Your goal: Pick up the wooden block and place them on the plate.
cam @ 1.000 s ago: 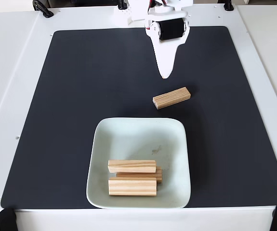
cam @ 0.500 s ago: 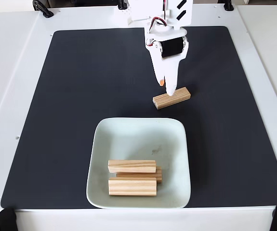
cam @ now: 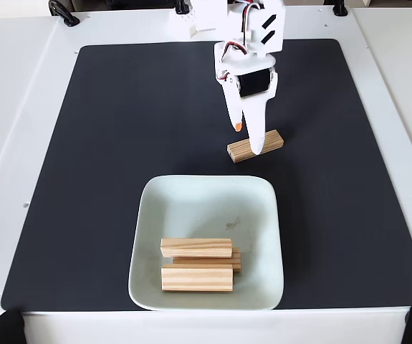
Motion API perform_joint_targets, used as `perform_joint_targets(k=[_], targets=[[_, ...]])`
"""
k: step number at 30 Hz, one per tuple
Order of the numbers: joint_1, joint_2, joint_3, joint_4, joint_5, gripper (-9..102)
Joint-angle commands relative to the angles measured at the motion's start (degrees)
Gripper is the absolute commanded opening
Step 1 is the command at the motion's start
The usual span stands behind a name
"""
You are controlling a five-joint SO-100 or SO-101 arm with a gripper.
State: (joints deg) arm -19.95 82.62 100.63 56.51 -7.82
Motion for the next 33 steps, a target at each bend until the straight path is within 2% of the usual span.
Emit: perform_joint_targets(k=[1, 10, 18, 27, 33], targets=[[-0.35, -0.79, -3.6, 0.35, -0.35, 28], [-0.35, -4.22, -6.24, 0.18, -0.35, 26], [-0.26, -4.22, -5.36, 0.09, -0.26, -1], [0.18, -1.49, -5.27, -0.35, 0.09, 0], [-0.7, 16.44, 3.25, -0.53, 0.35, 0]])
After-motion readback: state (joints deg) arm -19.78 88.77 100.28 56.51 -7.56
